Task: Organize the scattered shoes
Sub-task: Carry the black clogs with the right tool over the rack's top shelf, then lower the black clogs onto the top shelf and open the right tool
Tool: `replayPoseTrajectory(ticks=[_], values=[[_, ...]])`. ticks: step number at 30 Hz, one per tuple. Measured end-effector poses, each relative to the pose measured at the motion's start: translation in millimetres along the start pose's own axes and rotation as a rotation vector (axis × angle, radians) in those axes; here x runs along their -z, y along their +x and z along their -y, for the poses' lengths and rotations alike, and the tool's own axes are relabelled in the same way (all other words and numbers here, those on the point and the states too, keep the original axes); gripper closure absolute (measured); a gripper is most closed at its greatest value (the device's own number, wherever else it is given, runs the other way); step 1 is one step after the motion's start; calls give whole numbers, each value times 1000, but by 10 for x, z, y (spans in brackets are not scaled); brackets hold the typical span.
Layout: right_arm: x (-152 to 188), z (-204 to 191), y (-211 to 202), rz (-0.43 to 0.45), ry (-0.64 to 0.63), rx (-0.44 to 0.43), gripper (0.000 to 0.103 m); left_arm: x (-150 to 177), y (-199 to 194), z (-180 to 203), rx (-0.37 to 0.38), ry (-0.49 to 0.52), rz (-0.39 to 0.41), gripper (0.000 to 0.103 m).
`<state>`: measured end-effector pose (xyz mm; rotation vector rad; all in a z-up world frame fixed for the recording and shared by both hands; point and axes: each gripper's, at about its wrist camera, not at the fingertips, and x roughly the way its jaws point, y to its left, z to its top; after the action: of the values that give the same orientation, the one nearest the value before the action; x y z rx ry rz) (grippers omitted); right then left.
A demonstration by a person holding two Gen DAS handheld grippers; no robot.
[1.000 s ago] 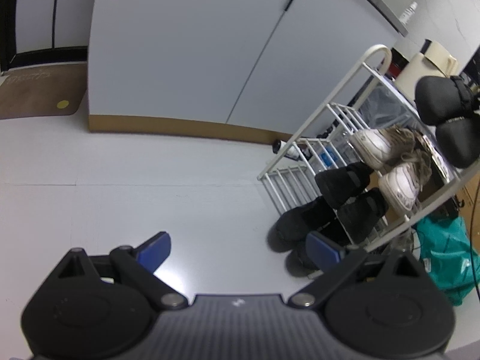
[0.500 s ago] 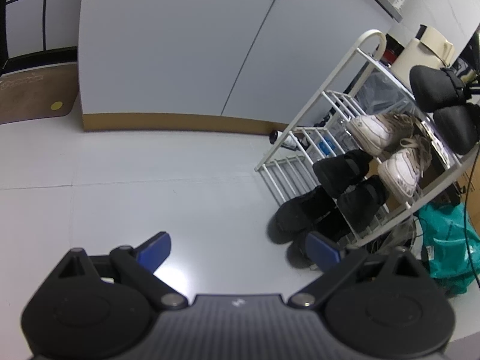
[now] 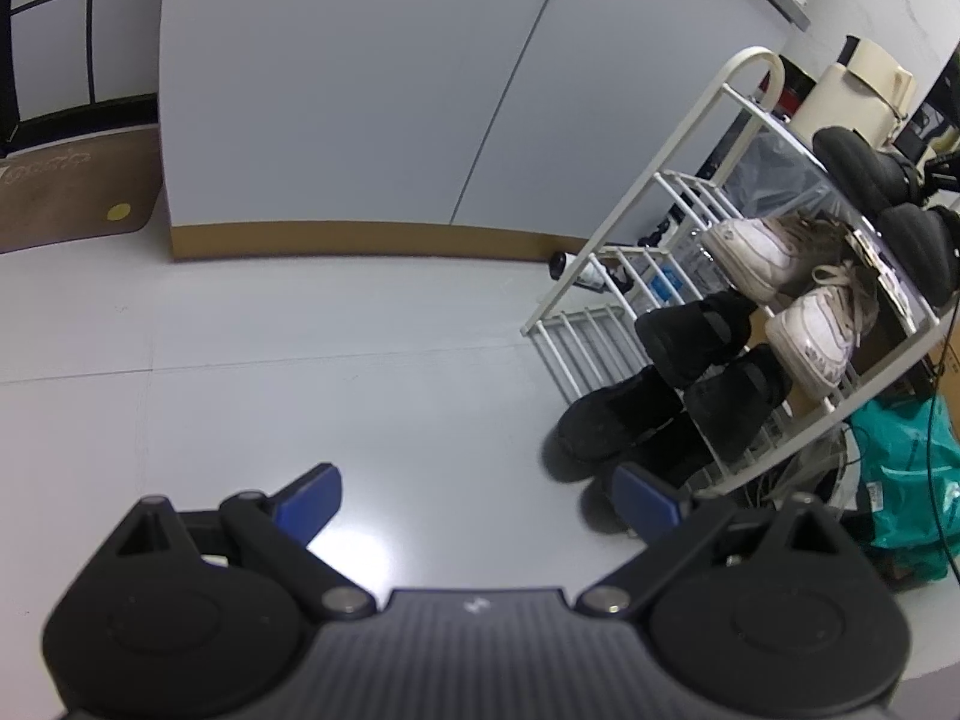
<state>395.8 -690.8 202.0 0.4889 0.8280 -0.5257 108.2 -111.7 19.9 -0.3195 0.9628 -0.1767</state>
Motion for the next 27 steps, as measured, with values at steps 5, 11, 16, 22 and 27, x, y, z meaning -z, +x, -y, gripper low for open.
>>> replayPoseTrajectory(ticks=[5,11,16,22,27], values=[[26,84,-152,108,27,-88,9,-4,2,-14,-12,-10,1,5],[31,76,-438,198,35,-92,8,-15,4,19,-18,0,12,5],[151,-1,-684,188,13,-124,8,-3,-13,24,-22,8,12,5],[421,-12,-1004,205,24,-156,8,34,-178,25,-18,35,45,5],[682,-23,-1280,189,-17,-153,8,99,-269,-2,-9,13,42,5]])
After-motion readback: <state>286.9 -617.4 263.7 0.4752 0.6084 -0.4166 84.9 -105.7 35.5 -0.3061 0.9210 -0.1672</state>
